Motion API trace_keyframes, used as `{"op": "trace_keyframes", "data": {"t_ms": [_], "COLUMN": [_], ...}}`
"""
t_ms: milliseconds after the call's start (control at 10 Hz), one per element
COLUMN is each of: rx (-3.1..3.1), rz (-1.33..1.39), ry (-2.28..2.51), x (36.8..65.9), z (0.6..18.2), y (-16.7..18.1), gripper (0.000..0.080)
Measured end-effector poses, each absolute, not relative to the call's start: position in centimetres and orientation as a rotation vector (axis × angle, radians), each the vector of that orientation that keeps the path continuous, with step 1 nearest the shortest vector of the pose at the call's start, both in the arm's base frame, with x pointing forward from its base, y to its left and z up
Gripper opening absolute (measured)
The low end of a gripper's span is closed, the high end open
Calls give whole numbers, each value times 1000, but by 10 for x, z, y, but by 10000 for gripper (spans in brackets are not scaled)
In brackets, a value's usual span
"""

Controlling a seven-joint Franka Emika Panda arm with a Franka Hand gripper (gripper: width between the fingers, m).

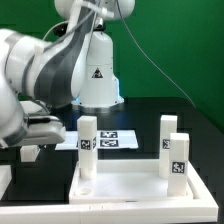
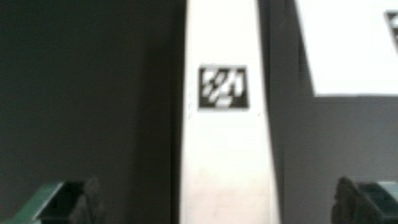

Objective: Assemble desk

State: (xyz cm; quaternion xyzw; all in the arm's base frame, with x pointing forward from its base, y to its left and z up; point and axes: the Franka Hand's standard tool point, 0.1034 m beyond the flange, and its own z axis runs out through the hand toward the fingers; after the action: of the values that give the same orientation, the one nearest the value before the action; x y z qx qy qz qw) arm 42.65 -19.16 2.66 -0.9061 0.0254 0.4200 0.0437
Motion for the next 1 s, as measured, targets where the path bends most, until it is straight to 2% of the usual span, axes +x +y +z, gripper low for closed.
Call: {"op": "trace_keyframes", "data": {"t_ms": [200,800,1000], "rx": [-2792,-2745,-2745], "rz": [1265,1348,1349], "ry": [70,135,136], "x": [433,423,423], "z": [24,17,17], "y": [-195,-191,-192], "gripper": [649,649,397]}}
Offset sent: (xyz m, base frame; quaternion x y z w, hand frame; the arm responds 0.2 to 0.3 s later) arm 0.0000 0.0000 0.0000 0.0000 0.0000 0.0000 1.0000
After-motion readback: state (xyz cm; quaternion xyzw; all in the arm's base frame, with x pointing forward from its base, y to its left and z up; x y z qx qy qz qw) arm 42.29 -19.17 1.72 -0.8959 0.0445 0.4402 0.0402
